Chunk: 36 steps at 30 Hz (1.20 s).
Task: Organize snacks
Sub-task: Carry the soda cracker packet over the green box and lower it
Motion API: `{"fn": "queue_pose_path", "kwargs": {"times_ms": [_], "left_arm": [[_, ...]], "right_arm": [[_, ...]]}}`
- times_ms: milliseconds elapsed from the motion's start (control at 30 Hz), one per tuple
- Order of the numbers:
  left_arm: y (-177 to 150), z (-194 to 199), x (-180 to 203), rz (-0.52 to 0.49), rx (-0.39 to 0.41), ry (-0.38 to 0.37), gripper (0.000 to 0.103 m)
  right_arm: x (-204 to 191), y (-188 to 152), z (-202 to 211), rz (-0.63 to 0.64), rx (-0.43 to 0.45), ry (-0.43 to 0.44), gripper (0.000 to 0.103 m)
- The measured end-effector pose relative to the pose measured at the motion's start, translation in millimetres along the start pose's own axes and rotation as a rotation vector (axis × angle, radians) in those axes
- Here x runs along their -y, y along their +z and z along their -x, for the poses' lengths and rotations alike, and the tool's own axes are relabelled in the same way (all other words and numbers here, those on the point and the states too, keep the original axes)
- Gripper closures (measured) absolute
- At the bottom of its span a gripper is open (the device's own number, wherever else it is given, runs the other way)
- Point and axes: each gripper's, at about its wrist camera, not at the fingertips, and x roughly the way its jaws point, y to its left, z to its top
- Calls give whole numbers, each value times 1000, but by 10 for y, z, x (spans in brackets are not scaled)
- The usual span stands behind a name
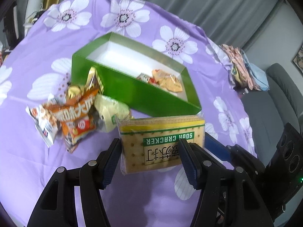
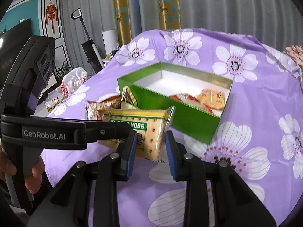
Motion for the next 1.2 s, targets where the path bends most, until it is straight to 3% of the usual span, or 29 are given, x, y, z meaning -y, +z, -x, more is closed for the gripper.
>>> {"fn": "queue_pose_path", "kwargs": {"times_ms": [667,1200], "left_arm": [[914,-68,308,-99,120,-6,41],[1360,-738,137,-78,53,21,41]], "right_arm": [[326,616,-156,8,129,-52,73],[699,811,-821,-33,11,-68,73]]}}
